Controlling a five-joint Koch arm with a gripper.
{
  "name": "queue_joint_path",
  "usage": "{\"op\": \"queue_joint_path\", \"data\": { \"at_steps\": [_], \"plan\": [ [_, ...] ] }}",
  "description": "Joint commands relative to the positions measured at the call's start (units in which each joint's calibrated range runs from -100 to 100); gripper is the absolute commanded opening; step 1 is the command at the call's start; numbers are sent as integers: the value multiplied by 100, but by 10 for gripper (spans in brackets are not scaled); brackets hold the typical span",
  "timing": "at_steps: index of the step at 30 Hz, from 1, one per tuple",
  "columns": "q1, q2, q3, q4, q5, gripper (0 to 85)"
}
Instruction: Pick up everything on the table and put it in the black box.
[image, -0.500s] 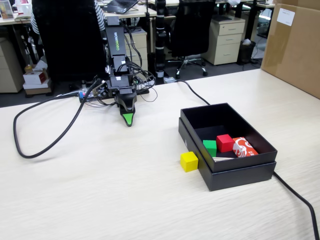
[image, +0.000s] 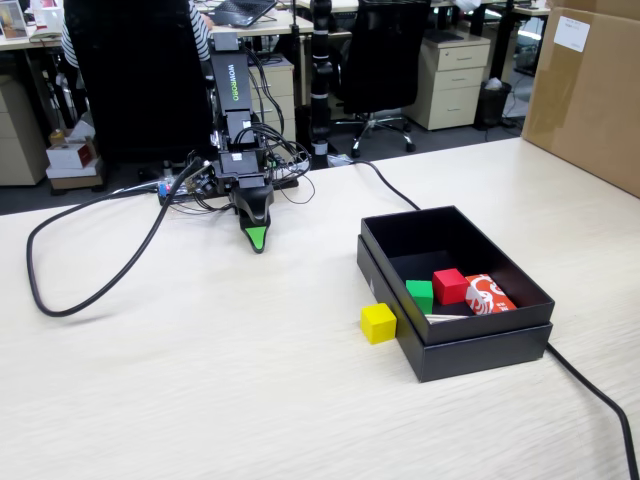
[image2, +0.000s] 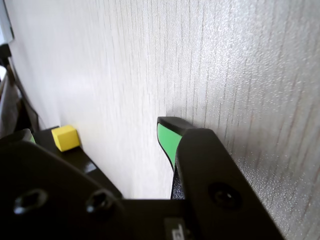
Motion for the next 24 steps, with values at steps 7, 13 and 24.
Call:
{"op": "queue_joint_path", "data": {
  "at_steps": [7,13,24],
  "plan": [
    [5,47,-75,-210,10,484],
    [5,47,-66,-210,5,477],
    [5,690,487,-529,-103,477]
  ]
}}
